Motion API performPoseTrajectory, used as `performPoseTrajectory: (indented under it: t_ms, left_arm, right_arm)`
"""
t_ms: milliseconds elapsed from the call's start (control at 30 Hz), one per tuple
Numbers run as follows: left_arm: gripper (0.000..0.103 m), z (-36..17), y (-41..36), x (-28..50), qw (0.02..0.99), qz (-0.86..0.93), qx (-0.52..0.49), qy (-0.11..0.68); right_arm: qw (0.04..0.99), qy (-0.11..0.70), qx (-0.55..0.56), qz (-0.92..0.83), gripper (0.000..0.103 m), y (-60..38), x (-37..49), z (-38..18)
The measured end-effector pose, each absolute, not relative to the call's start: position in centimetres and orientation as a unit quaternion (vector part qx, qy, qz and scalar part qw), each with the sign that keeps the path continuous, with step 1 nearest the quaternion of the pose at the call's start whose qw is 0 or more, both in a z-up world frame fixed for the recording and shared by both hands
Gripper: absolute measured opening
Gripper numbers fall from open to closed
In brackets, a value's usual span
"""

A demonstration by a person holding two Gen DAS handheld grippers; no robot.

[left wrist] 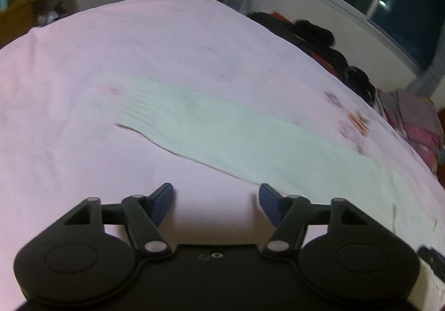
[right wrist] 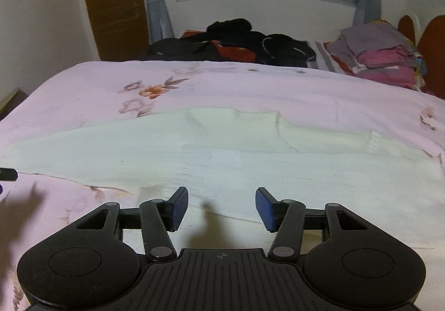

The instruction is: Fold small clothes

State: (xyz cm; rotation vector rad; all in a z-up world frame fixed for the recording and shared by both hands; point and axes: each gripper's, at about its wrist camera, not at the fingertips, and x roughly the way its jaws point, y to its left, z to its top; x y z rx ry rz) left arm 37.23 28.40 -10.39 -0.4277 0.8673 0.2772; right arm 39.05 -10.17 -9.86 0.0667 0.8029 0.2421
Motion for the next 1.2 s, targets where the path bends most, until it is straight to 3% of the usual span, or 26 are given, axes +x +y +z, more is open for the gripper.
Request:
performPoseTrajectory:
  t_ms: [267,533,833,1000,1200]
  left_arm:
    - [0.053,-12.6,33.3,39.3,0.863,0.136,-0.301,0.382]
    - [0.008,-13.7,34.7,40.6,0.865,0.16,-0.332,0.341]
    - [0.006,-8.2,28.1,41.8,0.906,0.071,-0.286,0.303]
    - [0.006,-4.2,19.2,42.7,0.925,-0.046,-0.24,0.29]
    - [0.006,-4.1,6.8,44.0,0.911,-0.166,-0.208,0.314]
  right_arm:
    - [0.914,0.392,0.026,0.102,0.053,-8.6,40.3,-10.7]
    - [0.913,0.401,0.035,0.064,0.053,-9.3,42.3,-12.5]
    - [0.91,0.407,0.046,0.067,0.053,-10.3,42.3,-13.0]
    - [0.915,0.39,0.078,0.06,0.053,-12.9,40.9,-11.5]
    - [0.921,0.374,0.104,0.035,0.053,-18.4,38.3,-9.7]
